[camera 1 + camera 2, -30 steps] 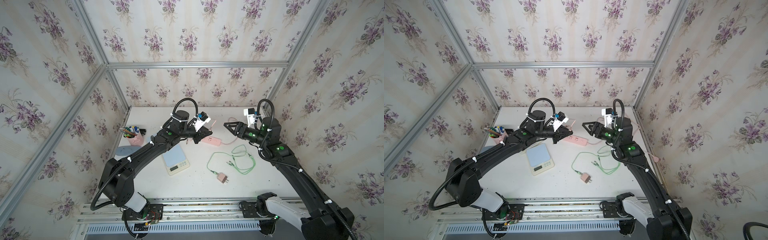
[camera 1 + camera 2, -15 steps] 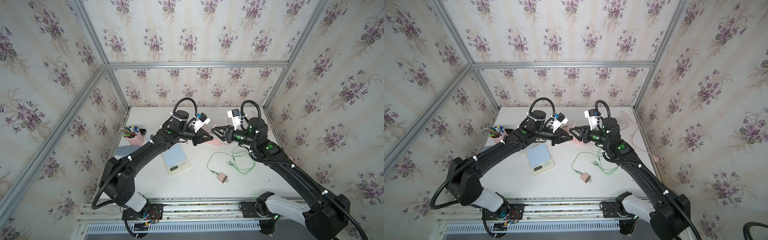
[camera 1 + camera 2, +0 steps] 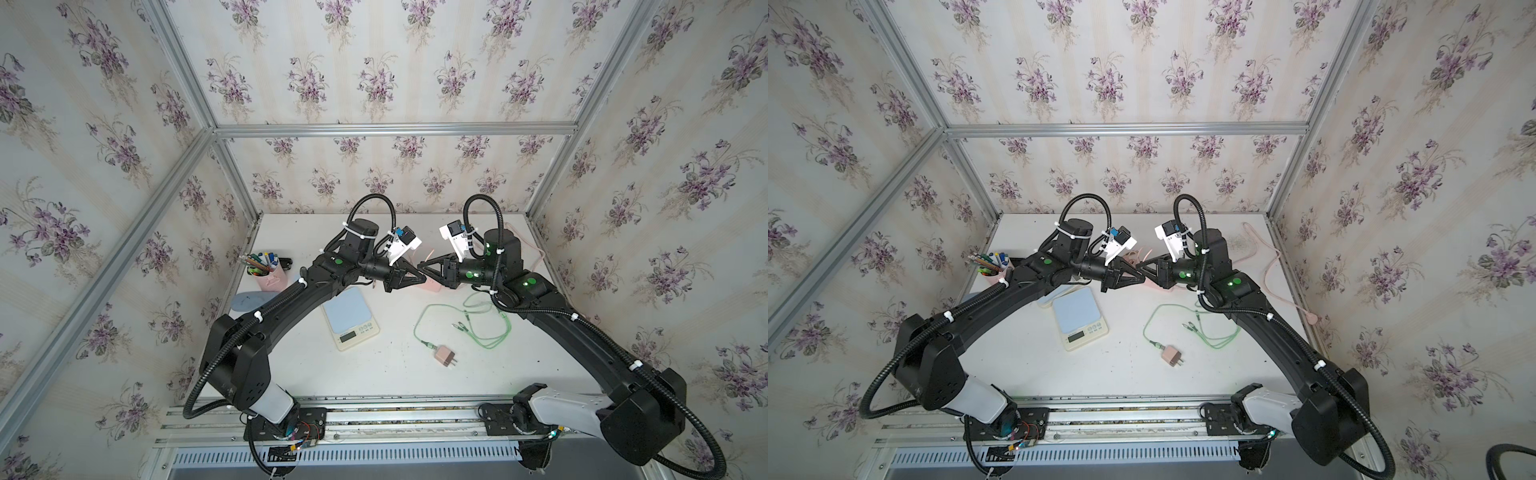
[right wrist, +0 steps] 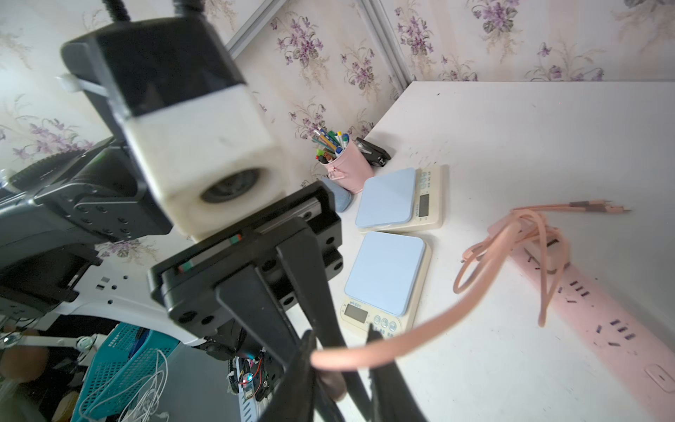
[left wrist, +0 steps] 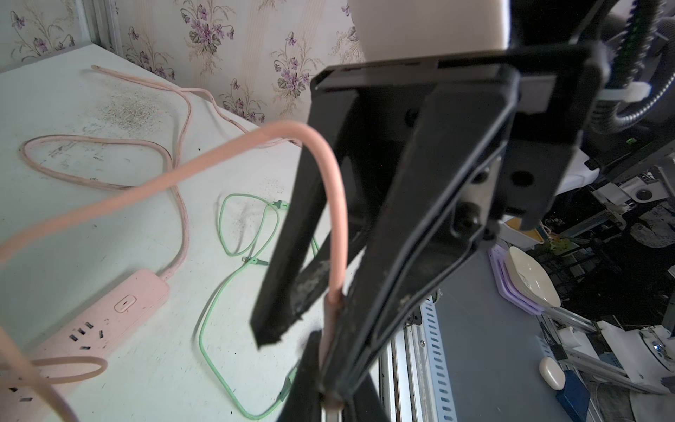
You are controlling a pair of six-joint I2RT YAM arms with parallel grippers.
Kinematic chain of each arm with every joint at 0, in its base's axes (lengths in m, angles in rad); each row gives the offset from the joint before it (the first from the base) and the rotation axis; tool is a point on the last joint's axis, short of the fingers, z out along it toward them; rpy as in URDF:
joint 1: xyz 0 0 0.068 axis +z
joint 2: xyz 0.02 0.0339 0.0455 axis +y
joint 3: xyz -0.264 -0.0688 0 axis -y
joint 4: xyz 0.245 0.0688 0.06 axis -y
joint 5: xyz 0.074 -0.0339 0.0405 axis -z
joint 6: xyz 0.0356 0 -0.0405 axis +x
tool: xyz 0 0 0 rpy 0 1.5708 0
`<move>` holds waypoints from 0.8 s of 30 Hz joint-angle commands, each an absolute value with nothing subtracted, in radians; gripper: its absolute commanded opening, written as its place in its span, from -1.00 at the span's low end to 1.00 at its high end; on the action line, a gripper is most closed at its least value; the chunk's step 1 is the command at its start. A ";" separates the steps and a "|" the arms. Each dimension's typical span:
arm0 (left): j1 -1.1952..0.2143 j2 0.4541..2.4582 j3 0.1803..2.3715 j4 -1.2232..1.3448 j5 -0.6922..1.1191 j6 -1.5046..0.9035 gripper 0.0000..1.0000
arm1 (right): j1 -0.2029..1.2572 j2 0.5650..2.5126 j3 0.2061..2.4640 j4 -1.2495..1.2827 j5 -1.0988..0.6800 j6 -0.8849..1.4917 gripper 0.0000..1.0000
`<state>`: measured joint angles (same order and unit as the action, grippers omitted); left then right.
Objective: Charge the electronic scale
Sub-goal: Pick up the charging cable from the center of the board, then move the socket to the center of the board.
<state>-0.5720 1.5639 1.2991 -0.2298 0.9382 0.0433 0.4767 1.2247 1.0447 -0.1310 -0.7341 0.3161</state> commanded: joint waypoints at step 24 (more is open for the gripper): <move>-0.327 1.914 1.625 -0.224 0.466 -0.162 0.13 | 0.435 1.628 1.647 -0.140 0.025 0.281 -1.00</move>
<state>-0.3454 1.8286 1.5497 -0.2340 0.5724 -0.0914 0.4507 1.5600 1.5402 -0.1112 -0.1066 0.3088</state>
